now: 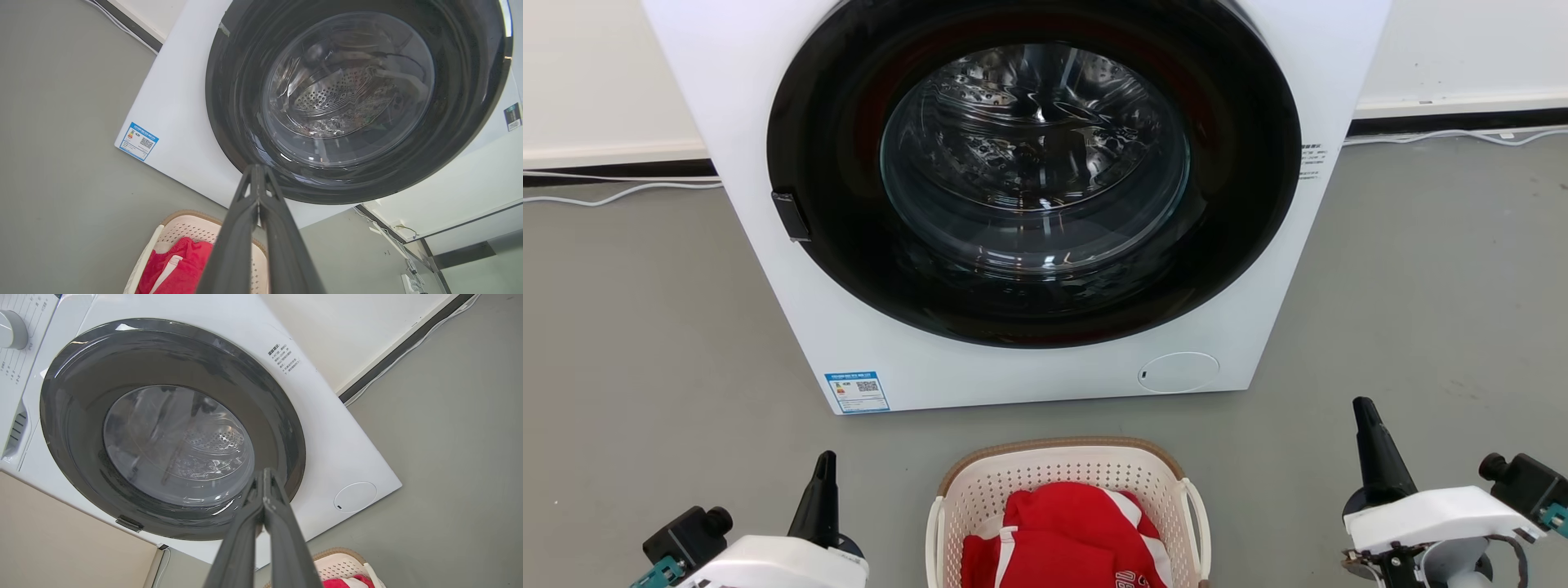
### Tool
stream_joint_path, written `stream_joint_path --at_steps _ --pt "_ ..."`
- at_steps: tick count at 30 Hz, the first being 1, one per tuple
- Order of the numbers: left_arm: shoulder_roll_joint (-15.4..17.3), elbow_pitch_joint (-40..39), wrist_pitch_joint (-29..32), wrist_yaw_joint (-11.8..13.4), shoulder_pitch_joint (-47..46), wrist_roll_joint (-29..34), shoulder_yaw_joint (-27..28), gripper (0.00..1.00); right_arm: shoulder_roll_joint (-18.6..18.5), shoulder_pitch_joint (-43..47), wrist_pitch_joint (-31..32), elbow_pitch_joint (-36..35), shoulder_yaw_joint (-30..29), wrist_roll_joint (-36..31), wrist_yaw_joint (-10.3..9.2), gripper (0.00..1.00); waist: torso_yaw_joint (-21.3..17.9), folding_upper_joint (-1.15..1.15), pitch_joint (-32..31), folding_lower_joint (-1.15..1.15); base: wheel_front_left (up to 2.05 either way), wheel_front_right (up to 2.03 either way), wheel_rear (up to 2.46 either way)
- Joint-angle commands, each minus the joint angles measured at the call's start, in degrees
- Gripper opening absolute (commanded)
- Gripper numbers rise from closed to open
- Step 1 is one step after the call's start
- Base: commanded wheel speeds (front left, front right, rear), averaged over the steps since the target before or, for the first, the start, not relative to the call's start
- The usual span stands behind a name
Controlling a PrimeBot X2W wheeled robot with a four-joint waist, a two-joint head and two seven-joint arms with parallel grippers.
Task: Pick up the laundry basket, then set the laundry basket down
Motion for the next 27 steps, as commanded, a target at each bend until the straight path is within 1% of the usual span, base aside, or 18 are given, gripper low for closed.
stream_joint_path --at_steps 1,27 --pt "0.44 -1.73 0.44 -0.64 -3.04 -1.97 1.05 0.0 -0.12 -1.79 0.63 -2.02 -0.21 2.01 0.0 0.0 0.07 0.0 0.0 0.0 0.0 0.0 0.0" --pt "0.63 -1.9 4.83 -1.87 -3.92 -17.35 3.08 0.0 0.95 -1.58 4.98 -2.99 -2.39 16.86 -0.01 0.0 0.96 0.0 -0.03 0.0 0.0 0.0 0.0"
